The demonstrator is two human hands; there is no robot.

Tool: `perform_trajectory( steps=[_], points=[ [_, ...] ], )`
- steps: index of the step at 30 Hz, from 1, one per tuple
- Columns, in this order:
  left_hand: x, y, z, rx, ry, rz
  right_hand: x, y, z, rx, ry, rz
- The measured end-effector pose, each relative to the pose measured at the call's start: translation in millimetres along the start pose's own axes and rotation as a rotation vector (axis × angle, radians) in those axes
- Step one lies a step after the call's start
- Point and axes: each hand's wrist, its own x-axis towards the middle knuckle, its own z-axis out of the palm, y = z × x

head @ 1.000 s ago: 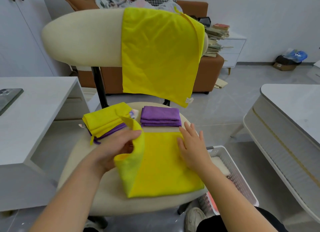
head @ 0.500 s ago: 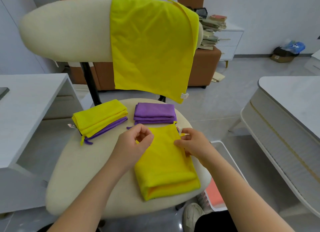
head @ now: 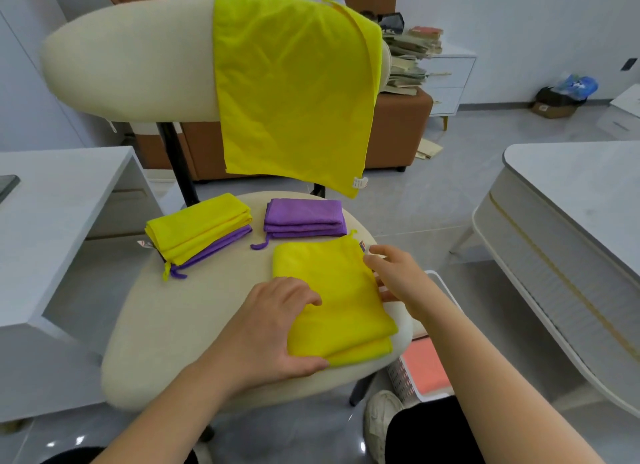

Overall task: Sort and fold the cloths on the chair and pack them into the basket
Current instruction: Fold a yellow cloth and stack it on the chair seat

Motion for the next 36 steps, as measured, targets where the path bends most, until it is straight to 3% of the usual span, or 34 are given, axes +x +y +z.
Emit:
perform_trajectory(
  steps=[7, 11, 14, 21, 26, 29, 31, 36],
  points=[
    [-16.3, 17.1, 16.7, 0.064, 0.097, -0.043, -23.4, 8.0, -8.5, -0.041, -0.077, 0.073],
    [-22.8, 24.6, 14.8, 0.034, 0.167, -0.129, -38.3, 15.2, -8.4, -0.019, -0.154, 0.024],
    [-26.2, 24.0, 12.9, 0.067, 0.153, -0.126, -44.9, 23.5, -3.8, -0.083, -0.126, -0.067],
    [-35.3, 15.0, 19.5, 0.267, -0.026, 0.071, -47.4, 42.0, 2.8, -0.355, 0.013, -0.269],
    [-35.2, -5.9, 17.4, 0.409, 0.054, 0.100, -46.0, 49.1, 0.0, -0.665, 0.109, -0.621],
    [-31.2, -15.1, 3.0, 0.541, 0.075, -0.018, -43.3, 49.8, 2.7, -0.784, 0.081, -0.752],
    [-30.3, -11.0, -5.5, 0.519, 0.072, -0.085, -38.9, 51.1, 5.6, -0.806, 0.064, -0.773],
    [-20.6, 32.0, 7.2, 0.258, 0.017, 0.124, -27.4, 34.5, 7.8, -0.878, 0.022, -0.699]
  ],
)
